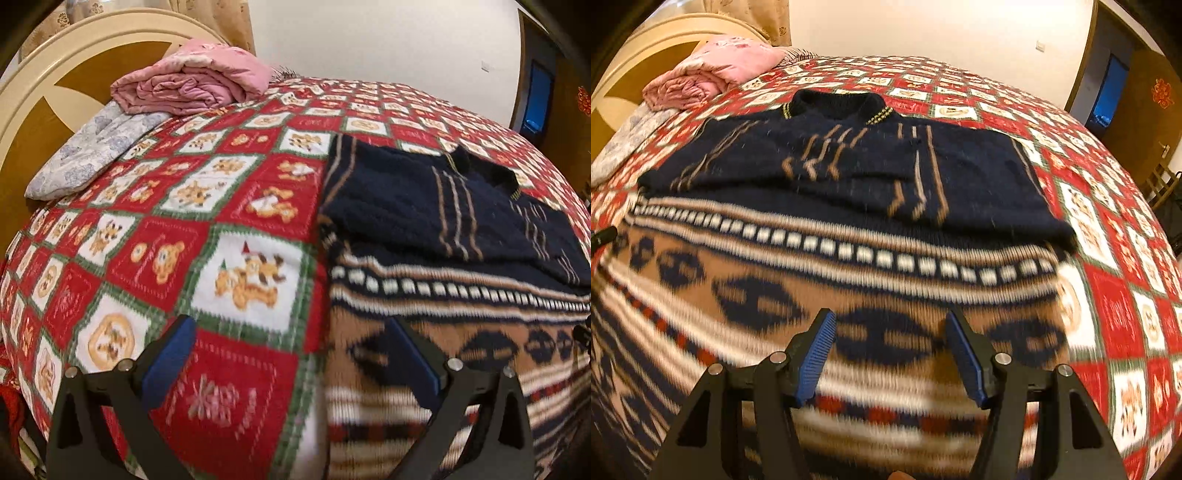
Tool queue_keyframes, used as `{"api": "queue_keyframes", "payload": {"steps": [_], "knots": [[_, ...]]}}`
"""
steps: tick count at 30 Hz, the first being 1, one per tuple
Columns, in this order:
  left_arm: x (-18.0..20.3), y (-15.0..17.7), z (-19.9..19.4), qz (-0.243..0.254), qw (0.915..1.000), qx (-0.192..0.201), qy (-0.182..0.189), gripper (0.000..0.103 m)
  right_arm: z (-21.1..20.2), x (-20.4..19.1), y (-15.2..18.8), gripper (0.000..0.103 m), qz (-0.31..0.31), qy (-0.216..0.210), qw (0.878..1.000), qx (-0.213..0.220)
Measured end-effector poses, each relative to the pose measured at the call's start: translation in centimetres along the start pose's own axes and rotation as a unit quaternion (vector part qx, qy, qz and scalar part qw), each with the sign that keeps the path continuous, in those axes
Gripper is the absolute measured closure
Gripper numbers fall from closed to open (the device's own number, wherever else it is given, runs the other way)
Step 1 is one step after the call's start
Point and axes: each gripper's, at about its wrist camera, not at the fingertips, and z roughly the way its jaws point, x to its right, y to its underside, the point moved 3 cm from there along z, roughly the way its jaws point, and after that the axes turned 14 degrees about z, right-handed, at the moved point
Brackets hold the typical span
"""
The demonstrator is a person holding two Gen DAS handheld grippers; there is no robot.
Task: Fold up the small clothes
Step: 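Move both open tools to the patterned hem band of the sweater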
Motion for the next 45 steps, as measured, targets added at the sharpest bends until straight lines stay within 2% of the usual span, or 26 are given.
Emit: {"api": "queue_keyframes", "payload": {"steps": [11,20,24,30,37,40,45], "knots": [[0.7,4.5,-2.4,-0.012,0.9995,-0.007,0.027,0.000,-3.1,1.6,4.1,0.040,0.013,0.003,1.000,0.008],[0.7,6.8,-4.7,-0.017,0.9989,-0.004,0.044,0.000,-5.2,2.2,6.8,0.040,0.022,0.006,1.000,0.013],[0.9,7.8,-5.8,-0.021,0.9977,-0.003,0.064,0.000,-6.5,2.9,8.2,0.040,0.039,-0.002,0.999,0.012],[1.4,9.6,-7.4,-0.011,0.9962,-0.006,0.086,0.000,-8.6,4.6,10.7,0.040,0.054,-0.010,0.998,0.013],[2.4,13.0,-9.5,0.017,0.9946,-0.018,0.101,0.000,-10.9,7.8,13.6,0.040,0.104,-0.021,0.994,0.014],[3.4,14.3,-10.3,0.022,0.9927,-0.026,0.116,0.003,-11.3,9.0,14.5,0.040,0.122,-0.026,0.992,0.007],[5.4,15.6,-10.8,0.040,0.9887,-0.040,0.139,0.014,-12.8,10.4,15.6,0.040,0.151,-0.041,0.988,0.005]]}}
